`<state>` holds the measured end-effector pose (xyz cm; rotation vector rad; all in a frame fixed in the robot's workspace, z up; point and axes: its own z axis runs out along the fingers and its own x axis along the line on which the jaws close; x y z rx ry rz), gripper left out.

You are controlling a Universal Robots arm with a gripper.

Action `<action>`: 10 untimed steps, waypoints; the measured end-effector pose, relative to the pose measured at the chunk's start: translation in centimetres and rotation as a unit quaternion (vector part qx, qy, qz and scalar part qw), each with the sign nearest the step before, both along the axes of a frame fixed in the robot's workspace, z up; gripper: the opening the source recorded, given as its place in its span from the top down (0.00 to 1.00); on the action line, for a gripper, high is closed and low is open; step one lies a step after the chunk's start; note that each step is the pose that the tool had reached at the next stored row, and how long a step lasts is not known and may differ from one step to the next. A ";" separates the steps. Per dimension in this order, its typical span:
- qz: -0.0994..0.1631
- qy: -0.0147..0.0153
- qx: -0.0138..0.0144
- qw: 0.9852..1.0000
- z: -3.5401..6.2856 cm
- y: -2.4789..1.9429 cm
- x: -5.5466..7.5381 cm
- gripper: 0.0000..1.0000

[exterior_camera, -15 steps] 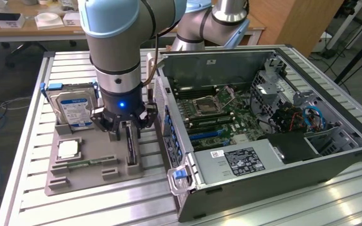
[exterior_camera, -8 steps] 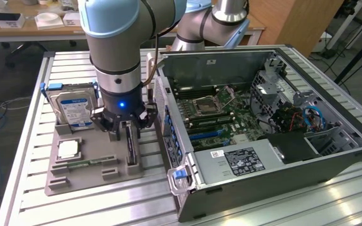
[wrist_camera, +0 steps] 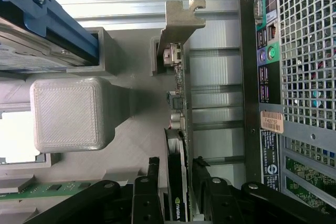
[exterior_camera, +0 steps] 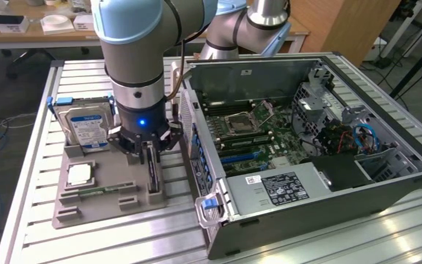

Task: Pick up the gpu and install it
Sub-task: 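Pick up the gpu and move the gpu toward the slot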

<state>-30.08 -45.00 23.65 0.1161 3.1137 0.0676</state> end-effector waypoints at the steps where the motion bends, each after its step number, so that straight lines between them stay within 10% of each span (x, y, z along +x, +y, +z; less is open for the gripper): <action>1: 0.000 0.000 0.000 1.000 0.00 0.00 0.0 0.62; 10: 0.000 0.000 0.000 1.000 0.00 0.00 0.0 0.62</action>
